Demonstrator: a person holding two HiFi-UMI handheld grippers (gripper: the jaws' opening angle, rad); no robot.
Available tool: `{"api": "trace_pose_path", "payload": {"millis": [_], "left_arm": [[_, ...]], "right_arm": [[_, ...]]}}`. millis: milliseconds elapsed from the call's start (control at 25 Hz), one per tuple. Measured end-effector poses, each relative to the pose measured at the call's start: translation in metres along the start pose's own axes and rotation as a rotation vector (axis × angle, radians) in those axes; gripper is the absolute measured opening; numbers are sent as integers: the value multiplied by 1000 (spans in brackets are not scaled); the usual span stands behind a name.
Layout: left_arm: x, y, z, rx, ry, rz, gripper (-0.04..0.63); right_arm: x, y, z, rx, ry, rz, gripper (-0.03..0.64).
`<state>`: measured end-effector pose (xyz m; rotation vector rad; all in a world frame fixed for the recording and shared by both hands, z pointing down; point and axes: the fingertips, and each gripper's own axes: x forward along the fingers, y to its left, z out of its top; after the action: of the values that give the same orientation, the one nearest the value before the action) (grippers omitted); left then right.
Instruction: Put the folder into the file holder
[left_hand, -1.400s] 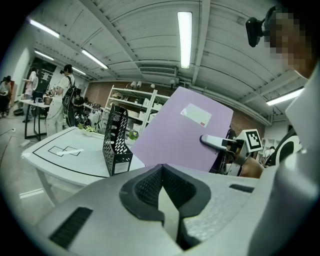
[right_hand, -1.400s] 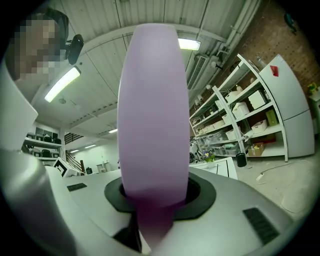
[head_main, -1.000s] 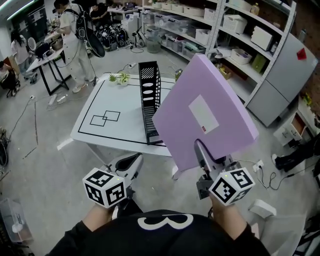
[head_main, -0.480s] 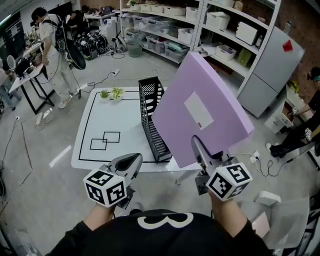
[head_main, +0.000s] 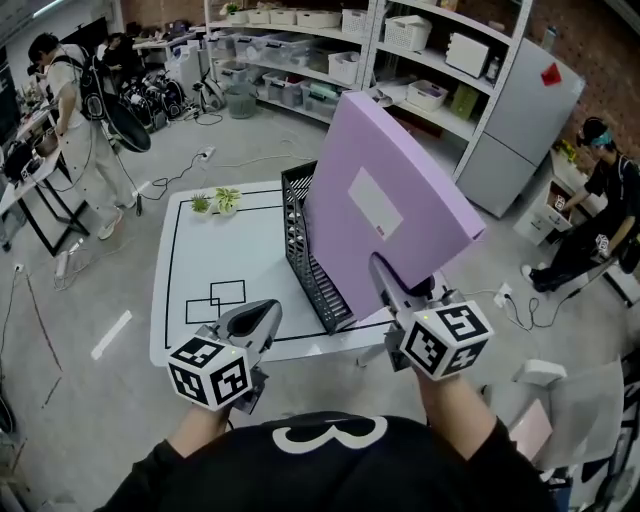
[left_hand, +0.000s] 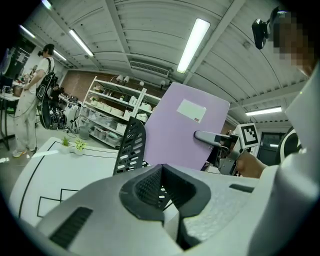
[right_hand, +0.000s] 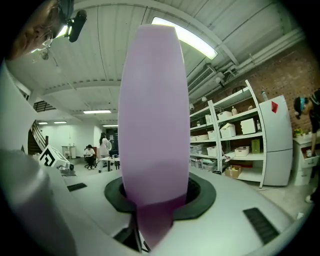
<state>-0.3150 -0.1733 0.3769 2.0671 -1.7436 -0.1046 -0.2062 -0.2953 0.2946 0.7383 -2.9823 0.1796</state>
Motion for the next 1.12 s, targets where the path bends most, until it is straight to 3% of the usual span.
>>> {"api": "trace_pose_path", "payload": {"millis": [440, 1120], "left_arm": [[-1, 41, 1, 14, 40, -75, 6], [8, 77, -13, -3, 93, -122, 5]], "right_arm": [[40, 3, -25, -51, 42, -122, 140], [67, 12, -34, -78, 60, -156, 140]]}}
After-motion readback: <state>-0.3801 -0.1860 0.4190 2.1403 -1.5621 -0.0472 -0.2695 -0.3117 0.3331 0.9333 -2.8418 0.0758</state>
